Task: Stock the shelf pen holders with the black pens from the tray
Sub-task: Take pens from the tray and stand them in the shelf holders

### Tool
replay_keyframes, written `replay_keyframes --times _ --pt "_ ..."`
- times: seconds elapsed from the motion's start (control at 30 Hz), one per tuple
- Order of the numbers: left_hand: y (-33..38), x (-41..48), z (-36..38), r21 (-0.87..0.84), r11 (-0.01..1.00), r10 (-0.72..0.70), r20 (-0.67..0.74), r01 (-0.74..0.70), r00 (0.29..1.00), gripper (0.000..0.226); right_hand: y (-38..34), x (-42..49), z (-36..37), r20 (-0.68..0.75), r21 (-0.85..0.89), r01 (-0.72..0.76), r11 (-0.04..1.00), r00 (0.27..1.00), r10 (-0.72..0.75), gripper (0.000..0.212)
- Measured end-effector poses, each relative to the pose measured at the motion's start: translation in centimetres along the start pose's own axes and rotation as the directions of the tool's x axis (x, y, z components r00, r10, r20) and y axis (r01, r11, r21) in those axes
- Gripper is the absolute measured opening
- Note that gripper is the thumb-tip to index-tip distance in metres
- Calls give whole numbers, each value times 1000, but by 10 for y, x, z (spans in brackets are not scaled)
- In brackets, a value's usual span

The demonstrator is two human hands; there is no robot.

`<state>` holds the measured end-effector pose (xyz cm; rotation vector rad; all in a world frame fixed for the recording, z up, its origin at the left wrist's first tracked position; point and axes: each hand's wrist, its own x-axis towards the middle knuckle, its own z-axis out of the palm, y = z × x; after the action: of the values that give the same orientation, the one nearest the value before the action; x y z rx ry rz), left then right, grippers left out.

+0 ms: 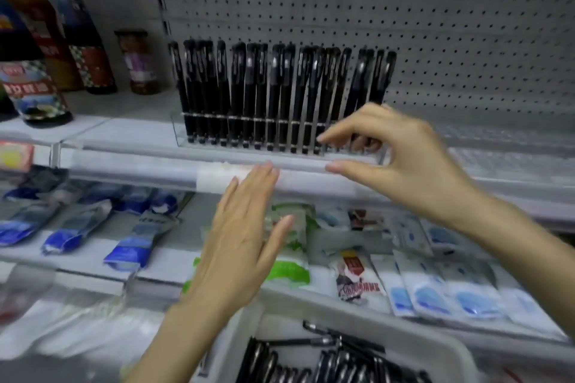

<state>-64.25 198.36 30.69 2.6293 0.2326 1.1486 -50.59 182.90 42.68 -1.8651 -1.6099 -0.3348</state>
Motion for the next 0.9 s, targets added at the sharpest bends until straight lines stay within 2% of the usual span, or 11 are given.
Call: replay_keyframes --times 0.13,0.27,0.37,0.5,0.6,0.73,0.83,0.9 --pt "-12 -96 13 -73 946 -307 119 317 944 62 10 -83 81 267 123 -186 975 952 148 25" --pt "-12 -170 20 -51 869 -459 286 492 841 67 15 -158 156 477 131 -402 906 827 298 32" --pt "-8 -203 19 -54 817 -525 344 575 779 69 11 -193 195 547 42 -458 888 754 363 43" --pt "1 -222 22 -1 800 -547 410 600 730 70 6 -211 222 534 -197 -345 918 747 395 52" --pt "7 -222 23 19 797 -561 396 604 727 72 1 -217 230 506 -244 -325 914 761 406 52" --pt "11 -221 23 22 797 -568 368 603 736 69 -10 -225 234 433 -147 -381 913 805 406 52" --pt "11 -223 23 21 793 -573 369 609 732 69 -21 -227 232 361 84 -555 828 791 494 42" --pt "10 -222 22 17 791 -574 368 612 731 68 -30 -225 234 324 186 -619 763 772 547 32"
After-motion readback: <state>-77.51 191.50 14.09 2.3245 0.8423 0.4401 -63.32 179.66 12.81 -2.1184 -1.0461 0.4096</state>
